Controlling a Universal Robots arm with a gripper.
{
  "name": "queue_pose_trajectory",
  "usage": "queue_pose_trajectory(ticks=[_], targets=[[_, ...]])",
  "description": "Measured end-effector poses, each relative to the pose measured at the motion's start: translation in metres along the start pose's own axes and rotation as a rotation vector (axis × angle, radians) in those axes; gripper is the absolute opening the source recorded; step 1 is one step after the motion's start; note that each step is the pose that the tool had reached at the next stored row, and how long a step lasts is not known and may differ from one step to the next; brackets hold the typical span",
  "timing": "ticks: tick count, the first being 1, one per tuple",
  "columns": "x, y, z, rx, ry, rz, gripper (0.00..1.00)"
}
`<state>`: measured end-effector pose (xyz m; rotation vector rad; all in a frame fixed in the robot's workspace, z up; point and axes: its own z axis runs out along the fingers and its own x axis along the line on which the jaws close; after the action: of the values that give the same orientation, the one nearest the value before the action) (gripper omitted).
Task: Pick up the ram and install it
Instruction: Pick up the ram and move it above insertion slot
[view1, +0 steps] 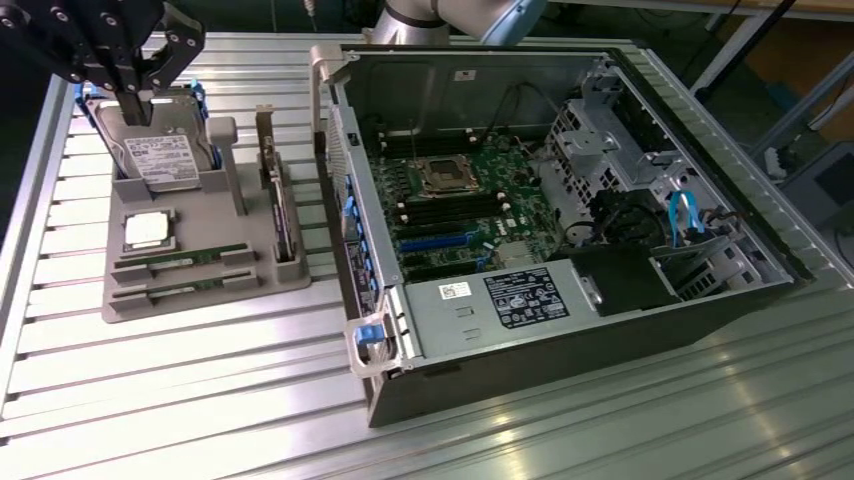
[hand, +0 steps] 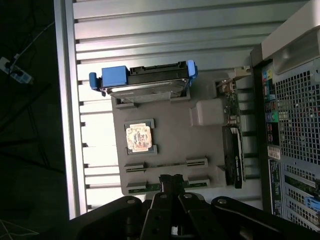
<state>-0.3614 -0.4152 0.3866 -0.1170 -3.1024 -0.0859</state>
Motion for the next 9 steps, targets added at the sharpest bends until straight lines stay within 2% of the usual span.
queue_pose_trajectory(ticks=[5,9], targets=[[-0.0007,-0.0096,-0.0006,0.0001,0.0001,0.0,0.1],[-0.0008,-0.0101,-0.0006,0.0001,0.0001,0.0,0.1]])
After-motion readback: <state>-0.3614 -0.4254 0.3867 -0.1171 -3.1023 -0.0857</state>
